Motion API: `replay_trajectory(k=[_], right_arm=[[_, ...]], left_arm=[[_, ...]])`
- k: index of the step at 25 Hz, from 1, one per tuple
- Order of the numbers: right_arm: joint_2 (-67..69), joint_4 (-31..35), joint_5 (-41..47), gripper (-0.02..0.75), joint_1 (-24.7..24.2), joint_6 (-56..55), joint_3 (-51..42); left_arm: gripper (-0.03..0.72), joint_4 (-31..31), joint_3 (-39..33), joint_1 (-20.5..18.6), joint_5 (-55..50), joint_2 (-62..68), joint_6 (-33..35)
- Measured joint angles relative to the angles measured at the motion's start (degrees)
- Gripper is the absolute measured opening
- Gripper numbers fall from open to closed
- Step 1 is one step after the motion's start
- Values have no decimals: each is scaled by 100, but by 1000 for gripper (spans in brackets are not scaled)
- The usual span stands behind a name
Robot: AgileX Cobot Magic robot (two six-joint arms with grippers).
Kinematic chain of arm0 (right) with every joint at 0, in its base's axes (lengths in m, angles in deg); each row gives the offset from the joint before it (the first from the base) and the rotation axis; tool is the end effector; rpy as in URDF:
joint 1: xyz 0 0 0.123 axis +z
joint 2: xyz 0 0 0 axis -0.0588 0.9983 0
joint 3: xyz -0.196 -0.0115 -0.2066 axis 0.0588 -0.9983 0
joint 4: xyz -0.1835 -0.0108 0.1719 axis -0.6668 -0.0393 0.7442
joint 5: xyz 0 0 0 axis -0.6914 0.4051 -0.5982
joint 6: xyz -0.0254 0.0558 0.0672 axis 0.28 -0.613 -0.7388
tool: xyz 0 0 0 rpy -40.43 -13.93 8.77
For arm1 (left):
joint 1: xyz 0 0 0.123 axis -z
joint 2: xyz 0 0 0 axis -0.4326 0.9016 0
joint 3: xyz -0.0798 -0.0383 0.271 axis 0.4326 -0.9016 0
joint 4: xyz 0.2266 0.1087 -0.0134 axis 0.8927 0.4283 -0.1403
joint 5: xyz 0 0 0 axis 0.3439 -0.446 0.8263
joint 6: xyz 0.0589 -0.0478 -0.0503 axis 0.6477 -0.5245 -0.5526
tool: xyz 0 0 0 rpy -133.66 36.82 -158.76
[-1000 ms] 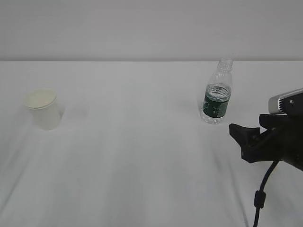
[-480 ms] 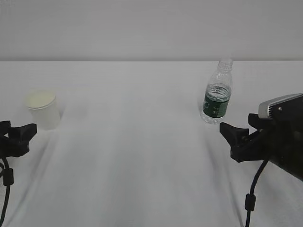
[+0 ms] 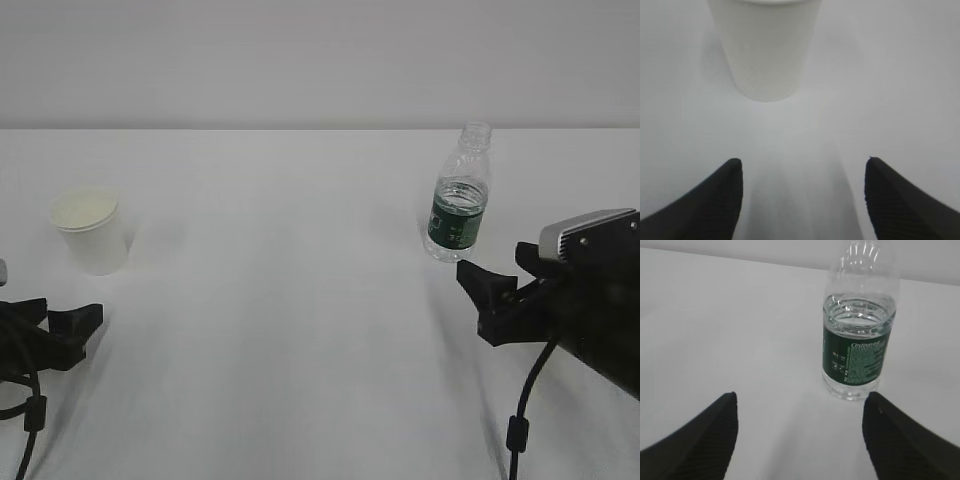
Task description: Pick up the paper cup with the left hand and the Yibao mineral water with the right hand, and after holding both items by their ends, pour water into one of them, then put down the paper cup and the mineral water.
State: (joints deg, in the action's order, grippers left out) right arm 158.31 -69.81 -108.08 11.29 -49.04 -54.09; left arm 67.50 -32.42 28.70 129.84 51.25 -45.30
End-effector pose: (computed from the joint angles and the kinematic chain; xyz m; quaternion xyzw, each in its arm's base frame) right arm 0.2451 0.0733 0.1172 -0.1457 0.7907 0.1038 0.5855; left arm 0.2492 -0.0291 0.0700 0.0517 0.8480 -0.0976 0.5184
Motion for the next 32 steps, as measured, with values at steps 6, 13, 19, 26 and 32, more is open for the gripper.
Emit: replay_trajectory(k=[6,13,19,26,32], right_arm=[[629,132,-153,589,0,0,27],[878,294,-177,589,0,0,308],[1115,345,-177,589,0,0,640],[1151,535,-177,589,0,0,786],[1151,624,-187,589,0,0,871]], left_arm=[[547,24,189,0,24,12,1],[547,72,492,0,23,19,194],[546,-4,661,0,37,163,255],[546,-131,901,0,37,348,316],[546,-355,1168,0,37,374,414]])
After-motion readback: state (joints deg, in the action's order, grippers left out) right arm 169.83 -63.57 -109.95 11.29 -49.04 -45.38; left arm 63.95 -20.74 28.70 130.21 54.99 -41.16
